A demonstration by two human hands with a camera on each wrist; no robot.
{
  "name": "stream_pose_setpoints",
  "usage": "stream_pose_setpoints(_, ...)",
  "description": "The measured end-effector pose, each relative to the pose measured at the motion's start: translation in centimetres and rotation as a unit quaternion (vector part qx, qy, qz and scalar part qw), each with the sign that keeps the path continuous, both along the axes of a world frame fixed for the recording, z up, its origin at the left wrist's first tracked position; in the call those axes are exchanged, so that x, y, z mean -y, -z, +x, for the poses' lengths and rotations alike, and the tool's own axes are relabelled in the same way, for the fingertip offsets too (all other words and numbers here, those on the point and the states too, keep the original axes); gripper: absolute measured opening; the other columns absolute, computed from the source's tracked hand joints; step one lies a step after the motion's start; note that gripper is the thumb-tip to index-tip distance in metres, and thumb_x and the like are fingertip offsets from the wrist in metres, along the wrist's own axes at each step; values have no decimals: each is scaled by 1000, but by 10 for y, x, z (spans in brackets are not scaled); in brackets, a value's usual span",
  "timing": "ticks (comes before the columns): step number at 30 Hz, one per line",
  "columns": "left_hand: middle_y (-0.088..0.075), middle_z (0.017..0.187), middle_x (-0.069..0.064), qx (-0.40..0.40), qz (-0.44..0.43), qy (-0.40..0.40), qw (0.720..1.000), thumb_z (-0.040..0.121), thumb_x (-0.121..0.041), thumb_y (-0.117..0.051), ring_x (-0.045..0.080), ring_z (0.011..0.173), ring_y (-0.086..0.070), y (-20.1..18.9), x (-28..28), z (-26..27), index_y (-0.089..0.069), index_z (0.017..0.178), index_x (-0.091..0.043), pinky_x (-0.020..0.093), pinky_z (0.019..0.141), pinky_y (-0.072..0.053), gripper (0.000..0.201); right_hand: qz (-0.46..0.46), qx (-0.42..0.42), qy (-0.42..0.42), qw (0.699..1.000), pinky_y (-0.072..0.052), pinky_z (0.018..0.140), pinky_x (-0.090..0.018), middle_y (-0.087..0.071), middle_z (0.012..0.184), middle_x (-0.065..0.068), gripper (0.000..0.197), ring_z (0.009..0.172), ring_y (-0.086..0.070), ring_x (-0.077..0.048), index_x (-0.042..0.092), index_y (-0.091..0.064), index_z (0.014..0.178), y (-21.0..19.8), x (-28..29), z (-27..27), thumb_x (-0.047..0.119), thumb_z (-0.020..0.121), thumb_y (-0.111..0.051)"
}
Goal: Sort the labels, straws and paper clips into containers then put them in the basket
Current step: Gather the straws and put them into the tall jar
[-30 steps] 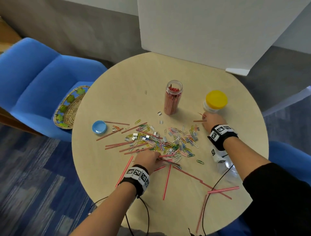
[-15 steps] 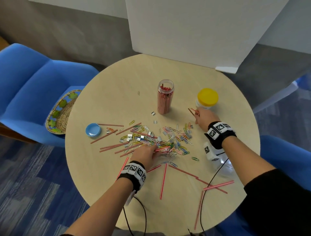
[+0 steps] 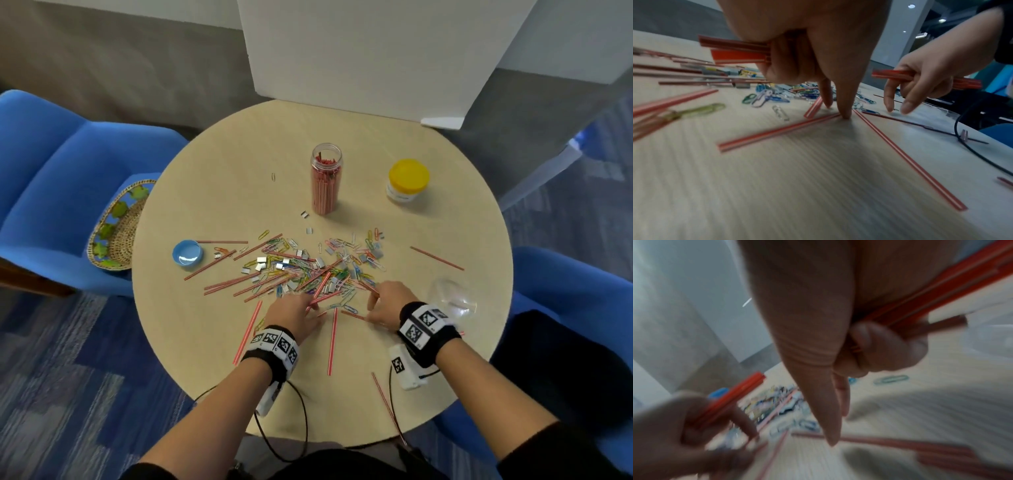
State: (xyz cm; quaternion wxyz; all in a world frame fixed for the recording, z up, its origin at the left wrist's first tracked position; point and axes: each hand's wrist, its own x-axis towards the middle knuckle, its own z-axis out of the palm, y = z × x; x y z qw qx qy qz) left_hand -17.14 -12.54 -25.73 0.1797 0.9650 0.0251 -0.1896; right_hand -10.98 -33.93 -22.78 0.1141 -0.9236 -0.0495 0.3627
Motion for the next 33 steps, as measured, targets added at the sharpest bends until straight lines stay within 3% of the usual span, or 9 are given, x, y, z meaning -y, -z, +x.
stream_pose_setpoints(3, -68, 97, -1, 39, -16, -52, 998, 89, -48, -62, 16, 81, -60, 4, 2, -9, -57, 125, -24, 27, 70, -50, 44, -13, 25, 26, 999, -51, 76, -26, -66, 91, 1, 7, 86, -64, -19, 22, -68, 85, 11, -1, -17, 23, 80, -73)
stream_pose_setpoints(5, -68, 98, -1, 47, -30, -79, 995, 87, -49, -64, 18, 85, -62, 5, 0, -10, -57, 127, -24, 29, 74, -52, 48, 1, 41, 48, 998, -51, 77, -27, -66, 90, 2, 10, 86, -64, -18, 21, -71, 87, 16, -1, -21, 27, 81, -75)
stream_pose_setpoints(10, -66, 90, -1, 29, 4, -44, 999, 96, -40, -54, 18, 80, -61, 7, -1, -4, -72, 102, -21, 27, 69, -49, 27, 15, 70, 16, 997, -53, 81, -29, -69, 93, 0, 10, 89, -66, -20, 18, -76, 89, 25, -4, -26, 24, 85, -69)
stream_pose_setpoints(14, -66, 94, 1, 23, 32, -17, 999, 99, -36, -48, 20, 85, -63, 10, 5, -2, -67, 100, -16, 33, 77, -55, 28, -30, 81, -73, 994, -52, 84, -36, -50, 109, -4, 18, 96, -61, -27, 17, -70, 105, 28, -8, -30, 30, 92, -65)
stream_pose_setpoints(18, -66, 93, 2, 4, 46, -44, 998, 99, -29, -48, 23, 82, -64, 9, 9, 4, -65, 97, -16, 34, 75, -55, 21, -45, 95, -118, 987, -52, 83, -39, -60, 108, -6, 14, 97, -62, -27, 16, -62, 107, 23, -4, -30, 21, 96, -56)
stream_pose_setpoints(21, -67, 92, 5, -30, 78, -44, 996, 101, -24, -44, 26, 82, -66, 9, 12, 9, -62, 102, -11, 35, 71, -55, 22, -18, 74, -78, 994, -51, 85, -36, -66, 104, 0, 15, 98, -62, -24, 23, -60, 107, 18, 2, -30, 20, 93, -57)
stream_pose_setpoints(26, -64, 113, 12, -76, 54, -45, 995, 101, -8, -33, 32, 96, -65, 6, 17, 8, -47, 121, -6, 39, 75, -50, 24, 84, 16, 23, 996, -49, 82, -32, -65, 107, 0, 17, 98, -61, -22, 25, -58, 110, 16, -4, -39, 35, 97, -54)
stream_pose_setpoints(30, -50, 128, 13, -34, 0, -69, 997, 103, -20, -36, 32, 102, -60, 2, 3, 10, -44, 125, -5, 41, 79, -49, 28, 103, 14, 88, 991, -51, 75, -33, -65, 86, 1, 34, 83, -63, -21, 22, -62, 84, 15, -20, -44, 57, 87, -61)
stream_pose_setpoints(33, -60, 110, 10, 21, -104, -110, 988, 102, -27, -43, 26, 87, -60, -3, -11, 14, -49, 116, -9, 38, 73, -49, 24, 25, 19, 90, 995, -54, 67, -31, -67, 78, 1, 46, 70, -63, -18, 17, -67, 79, 14, -47, -48, 63, 74, -71)
